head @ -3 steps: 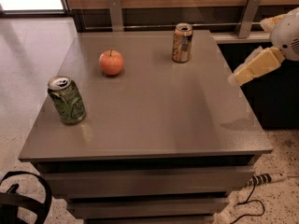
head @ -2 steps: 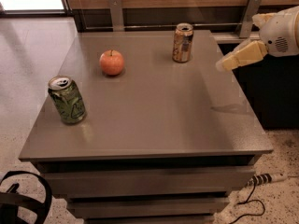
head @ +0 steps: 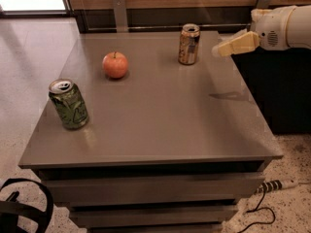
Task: Move orange can near green can
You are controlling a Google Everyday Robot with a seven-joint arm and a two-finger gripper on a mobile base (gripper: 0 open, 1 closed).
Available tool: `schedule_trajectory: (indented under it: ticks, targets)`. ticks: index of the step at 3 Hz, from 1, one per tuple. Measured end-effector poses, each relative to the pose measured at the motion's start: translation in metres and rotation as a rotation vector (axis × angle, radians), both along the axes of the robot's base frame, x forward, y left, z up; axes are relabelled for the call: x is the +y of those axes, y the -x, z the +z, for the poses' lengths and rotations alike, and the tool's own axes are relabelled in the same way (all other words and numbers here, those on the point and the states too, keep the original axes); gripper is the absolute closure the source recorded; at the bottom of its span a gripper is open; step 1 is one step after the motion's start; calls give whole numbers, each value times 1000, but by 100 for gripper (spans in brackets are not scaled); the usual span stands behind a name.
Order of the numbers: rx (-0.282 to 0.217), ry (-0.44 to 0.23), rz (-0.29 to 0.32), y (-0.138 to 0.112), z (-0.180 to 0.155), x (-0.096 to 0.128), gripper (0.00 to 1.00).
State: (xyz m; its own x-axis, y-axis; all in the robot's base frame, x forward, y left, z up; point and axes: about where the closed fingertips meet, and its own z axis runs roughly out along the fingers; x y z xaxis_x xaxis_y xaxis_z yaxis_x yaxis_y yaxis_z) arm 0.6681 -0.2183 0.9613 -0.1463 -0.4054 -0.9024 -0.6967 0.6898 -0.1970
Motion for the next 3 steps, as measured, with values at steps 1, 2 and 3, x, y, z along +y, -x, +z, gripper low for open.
schedule_trajectory:
  ticks: [1,2,3]
  targets:
    - [-1,-6,-1,-3,0,0,0]
    - [5,-22,1,-8,-7,7,0]
    - [-5,-86,20,-28,-26,31,0]
